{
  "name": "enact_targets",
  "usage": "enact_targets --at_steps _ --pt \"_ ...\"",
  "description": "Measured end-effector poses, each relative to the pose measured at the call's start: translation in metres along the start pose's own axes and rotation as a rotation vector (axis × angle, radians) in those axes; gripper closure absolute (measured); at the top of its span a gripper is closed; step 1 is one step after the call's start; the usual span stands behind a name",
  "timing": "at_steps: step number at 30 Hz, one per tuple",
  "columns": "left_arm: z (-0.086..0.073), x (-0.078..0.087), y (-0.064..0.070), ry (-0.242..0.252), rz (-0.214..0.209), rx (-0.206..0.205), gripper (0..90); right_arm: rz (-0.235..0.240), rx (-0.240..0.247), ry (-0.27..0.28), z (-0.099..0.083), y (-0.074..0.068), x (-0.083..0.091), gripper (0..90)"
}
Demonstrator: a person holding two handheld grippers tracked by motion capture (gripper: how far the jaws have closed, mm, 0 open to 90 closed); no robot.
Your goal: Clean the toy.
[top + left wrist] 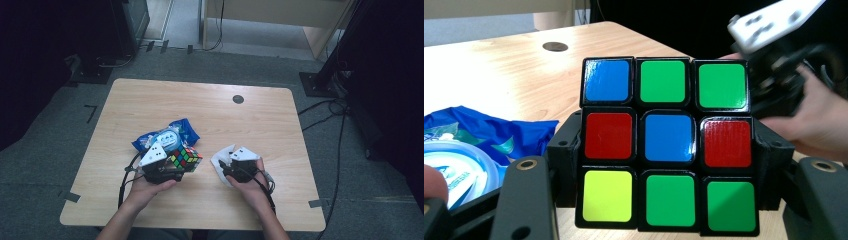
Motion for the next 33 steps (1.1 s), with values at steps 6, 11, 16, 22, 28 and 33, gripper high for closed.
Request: enact_targets --at_steps 6,11,16,22,28,33 --pt "-0.003 -0.002 0.003 0.0 -0.015 -0.035 34.2 0.009 -0.038 -0.022 -0.007 0.006 -0.011 50.4" --pt "-0.004 -0.003 0.002 -0.002 -0.024 -0.038 34.2 0.064 -0.038 -0.02 -0.008 0.004 -0.011 67.8" --pt "-0.005 -0.005 0.004 -0.007 -0.021 -0.066 34.2 0.089 -0.064 -0.016 -0.008 0.002 -0.01 84.3" --pt "-0.009 -0.008 0.005 -0.029 0.0 -0.095 34.2 0.093 -0.077 0.003 -0.005 -0.001 -0.004 86.8" --pt "-0.011 -0.011 0.005 -0.053 0.01 -0.108 34.2 0.151 -0.097 0.144 0.017 -0.015 0.021 86.9" --pt "-0.012 -0.012 0.009 -0.055 0.005 -0.116 34.2 0.248 -0.093 0.295 0.045 -0.04 0.048 86.9"
Point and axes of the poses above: each handheld gripper's, and its own axes: x roughly backward along the jaws, z roughly out of its top, y roughly to its right, the point moved 2 cm from there along -x, roughly forward along the jaws, and after that the axes turned 15 degrees about z, right-handed, at the moved point
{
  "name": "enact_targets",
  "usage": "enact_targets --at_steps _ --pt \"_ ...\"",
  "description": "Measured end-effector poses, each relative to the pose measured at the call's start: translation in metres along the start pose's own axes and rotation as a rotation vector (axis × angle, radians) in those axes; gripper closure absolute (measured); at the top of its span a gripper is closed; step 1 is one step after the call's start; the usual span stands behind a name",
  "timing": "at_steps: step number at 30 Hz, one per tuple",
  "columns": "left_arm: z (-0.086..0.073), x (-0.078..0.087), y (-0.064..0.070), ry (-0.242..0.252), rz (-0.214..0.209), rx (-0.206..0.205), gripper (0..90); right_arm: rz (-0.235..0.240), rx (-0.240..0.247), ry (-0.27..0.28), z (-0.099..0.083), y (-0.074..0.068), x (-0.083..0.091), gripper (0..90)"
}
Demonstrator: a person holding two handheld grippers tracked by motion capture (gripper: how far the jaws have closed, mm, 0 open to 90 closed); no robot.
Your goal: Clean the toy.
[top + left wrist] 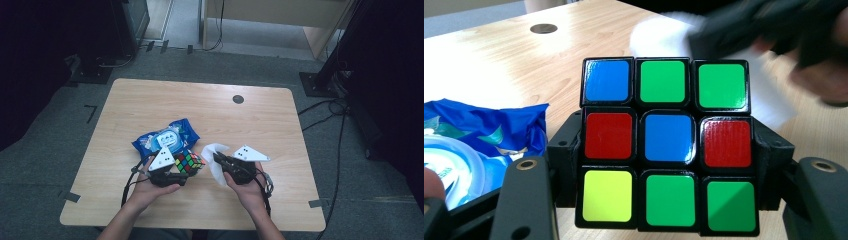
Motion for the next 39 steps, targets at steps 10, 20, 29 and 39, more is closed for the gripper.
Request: enact_targets --at_steps 10,20,29,39 --pt "0.002 -0.001 0.015 0.024 -0.031 -0.039 34.2 0.117 0.014 0.075 0.014 -0.034 -0.003 86.8" --pt "0.006 0.004 0.02 0.037 -0.05 -0.071 34.2 0.025 0.07 0.029 0.003 -0.029 -0.011 86.5" --pt "0.012 0.011 0.015 0.085 -0.042 -0.05 34.2 -0.092 0.056 -0.079 -0.019 -0.003 -0.019 86.5" --pt "0.007 0.006 0.012 0.05 0.001 -0.068 34.2 0.013 0.096 0.115 0.02 -0.033 0.012 86.5"
Point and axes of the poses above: each handheld gripper's, and its own axes: x roughly backward along the jaws, z roughly out of its top, y roughly to its right, the point moved 2 cm from there along -x, roughly forward along the jaws, and after that the axes turned 15 degrees about z, right-handed, at the moved point
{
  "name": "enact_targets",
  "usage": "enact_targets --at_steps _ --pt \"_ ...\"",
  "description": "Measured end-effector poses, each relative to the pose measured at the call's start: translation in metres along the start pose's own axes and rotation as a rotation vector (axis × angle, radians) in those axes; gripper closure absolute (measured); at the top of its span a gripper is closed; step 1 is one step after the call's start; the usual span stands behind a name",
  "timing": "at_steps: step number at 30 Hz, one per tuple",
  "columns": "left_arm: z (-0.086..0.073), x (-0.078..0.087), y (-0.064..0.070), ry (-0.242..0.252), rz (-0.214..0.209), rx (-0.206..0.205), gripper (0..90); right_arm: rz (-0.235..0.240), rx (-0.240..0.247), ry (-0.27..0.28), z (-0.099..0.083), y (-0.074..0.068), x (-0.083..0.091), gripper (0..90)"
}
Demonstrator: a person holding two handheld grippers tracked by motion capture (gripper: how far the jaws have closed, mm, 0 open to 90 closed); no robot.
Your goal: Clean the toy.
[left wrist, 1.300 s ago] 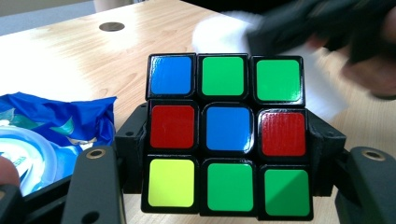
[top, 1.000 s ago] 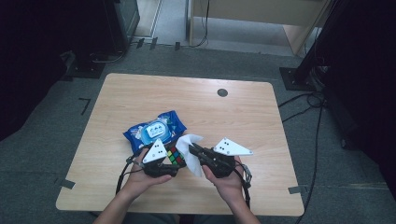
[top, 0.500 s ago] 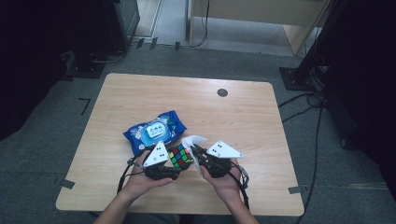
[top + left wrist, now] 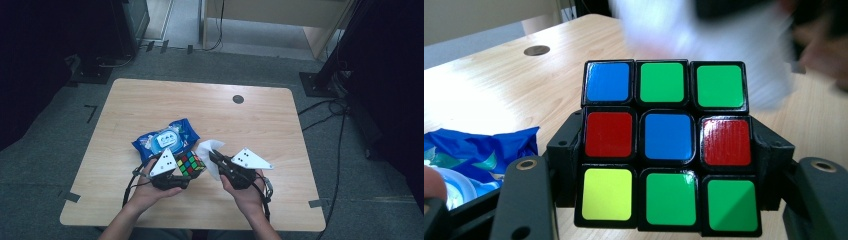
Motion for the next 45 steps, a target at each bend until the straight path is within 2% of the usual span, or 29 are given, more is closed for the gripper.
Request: enact_targets --at_steps 3,4,5,8,9,11,13,18,23,26,28,29,30,31,32,33,36,39,45 --pt "-0.001 -0.002 0.004 -0.008 -0.003 -0.019 34.2 0.061 -0.002 0.042 0.007 -0.013 0.0 86.4" --pt "-0.001 -0.002 0.006 -0.006 -0.007 -0.02 34.2 0.061 -0.002 0.042 0.007 -0.013 0.0 86.4" --pt "0.0 -0.002 0.009 0.0 -0.018 -0.024 34.2 0.064 -0.01 0.016 0.001 -0.013 -0.005 86.4" --pt "0.001 -0.002 0.011 0.008 -0.021 -0.033 34.2 0.063 -0.036 -0.003 -0.006 -0.011 -0.011 86.4" --pt "0.002 -0.001 0.011 0.006 -0.021 -0.033 34.2 0.044 -0.048 -0.024 -0.013 -0.01 -0.016 86.3" --pt "0.0 -0.002 0.01 -0.01 -0.013 -0.045 34.2 0.038 -0.052 -0.021 -0.014 -0.009 -0.017 86.3" --pt "-0.001 -0.002 0.008 -0.013 -0.016 -0.028 34.2 0.028 -0.049 -0.041 -0.016 -0.007 -0.019 86.1" --pt "0.0 -0.001 0.006 -0.009 -0.005 -0.034 34.2 -0.008 -0.05 -0.056 -0.024 -0.002 -0.021 86.0" --pt "0.001 0.0 0.004 -0.011 0.005 -0.034 34.2 -0.071 0.0 -0.102 -0.031 -0.001 -0.025 86.0" --pt "0.001 0.001 0.003 -0.008 0.007 -0.032 34.2 -0.078 -0.001 -0.117 -0.034 0.003 -0.025 85.9" --pt "0.002 0.002 0.003 0.004 0.002 -0.022 34.2 -0.103 -0.005 -0.154 -0.04 0.009 -0.027 85.8" --pt "0.002 0.002 0.002 0.01 -0.001 -0.014 34.1 -0.11 -0.026 -0.2 -0.047 0.018 -0.029 85.4" --pt "0.003 0.003 0.002 0.02 -0.002 -0.008 34.1 -0.11 -0.026 -0.2 -0.047 0.018 -0.029 85.4" --pt "0.004 0.004 0.001 0.027 -0.003 -0.004 34.2 -0.153 -0.016 -0.282 -0.057 0.029 -0.031 85.1" --pt "0.004 0.005 0.0 0.031 0.0 -0.001 34.2 -0.179 -0.012 -0.314 -0.062 0.035 -0.031 85.0" --pt "0.004 0.005 0.0 0.031 0.0 -0.001 34.2 -0.179 -0.012 -0.314 -0.062 0.035 -0.031 85.0" --pt "0.002 0.005 -0.004 0.023 0.011 0.003 34.2 -0.237 -0.045 -0.337 -0.069 0.051 -0.025 85.0" --pt "0.002 0.004 -0.006 0.023 0.016 0.008 34.1 -0.276 -0.058 -0.312 -0.063 0.06 -0.014 85.0" --pt "0.002 0.005 -0.006 0.025 0.022 0.01 34.1 -0.302 -0.059 -0.316 -0.061 0.064 -0.009 84.3"
Point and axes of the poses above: each handheld gripper's, and its own axes: x roughly backward along the jaws, z roughly out of its top, y roughly to its right, the point moved 2 cm from there along -x, roughly forward along the jaws, and after that the axes turned 15 degrees about z, right-handed, at the moved point
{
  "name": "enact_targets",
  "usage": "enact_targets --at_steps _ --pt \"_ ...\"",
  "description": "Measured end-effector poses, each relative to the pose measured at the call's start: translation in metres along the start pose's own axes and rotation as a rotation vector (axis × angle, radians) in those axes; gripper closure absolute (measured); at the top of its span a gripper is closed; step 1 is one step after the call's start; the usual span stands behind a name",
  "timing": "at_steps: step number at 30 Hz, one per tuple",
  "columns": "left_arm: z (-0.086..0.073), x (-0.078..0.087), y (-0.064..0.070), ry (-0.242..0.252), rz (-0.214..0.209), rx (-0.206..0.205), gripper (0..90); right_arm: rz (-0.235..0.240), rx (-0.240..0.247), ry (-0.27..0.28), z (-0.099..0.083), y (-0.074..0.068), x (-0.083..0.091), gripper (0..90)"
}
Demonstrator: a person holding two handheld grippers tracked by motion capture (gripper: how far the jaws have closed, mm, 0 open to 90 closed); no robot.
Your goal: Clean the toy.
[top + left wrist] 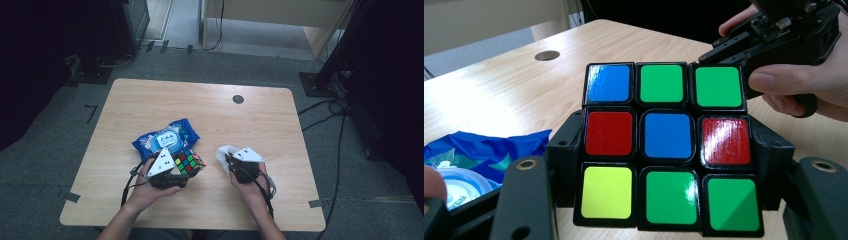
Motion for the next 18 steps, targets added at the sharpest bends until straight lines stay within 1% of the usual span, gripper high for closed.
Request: enact_targets --at_steps 1,2,4,5,7,8,9,10,12,14,15,18 --pt "0.0 0.0 0.0 0.001 0.002 0.0 34.1 -0.008 -0.004 -0.006 -0.001 0.001 0.0 82.9" --pt "0.0 0.0 0.0 0.002 0.002 0.0 34.1 -0.017 -0.002 -0.008 -0.001 0.002 0.0 78.8" --pt "0.001 0.0 0.0 0.002 0.004 -0.001 34.1 -0.052 0.009 -0.005 -0.001 0.004 0.0 66.9" --pt "0.0 0.0 0.0 0.003 0.004 0.0 34.1 -0.062 0.001 0.003 0.0 0.004 0.001 63.1" --pt "0.0 0.0 0.0 0.003 0.005 0.001 34.1 -0.055 -0.024 0.034 0.004 0.004 0.006 57.8" --pt "0.0 -0.001 0.0 0.001 0.007 0.001 34.1 -0.041 -0.035 0.053 0.007 0.003 0.009 55.8" --pt "-0.001 -0.001 0.0 -0.001 0.007 0.005 34.1 -0.02 -0.052 0.073 0.011 0.001 0.012 53.9" --pt "-0.002 -0.002 0.0 -0.002 0.009 0.003 34.1 0.013 -0.07 0.092 0.015 -0.002 0.015 51.6" --pt "-0.002 -0.003 0.0 -0.007 0.017 -0.004 34.1 0.11 -0.118 0.121 0.022 -0.01 0.018 45.0" --pt "-0.004 -0.004 0.001 -0.006 0.037 -0.011 34.1 0.221 -0.168 0.13 0.03 -0.02 0.019 39.1" --pt "-0.004 -0.005 0.002 -0.007 0.043 -0.012 34.1 0.269 -0.203 0.14 0.033 -0.026 0.02 35.9" --pt "-0.005 -0.006 0.004 -0.006 0.054 -0.022 34.1 0.338 -0.274 0.162 0.039 -0.041 0.021 27.8"
Point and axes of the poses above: each handheld gripper's, and its own axes: x roughly backward along the jaws, z roughly out of its top, y roughly to its right, the point moved 2 cm from there along -x, roughly forward along the jaws, and after that the axes turned 15 degrees about z, right-handed, at the moved point
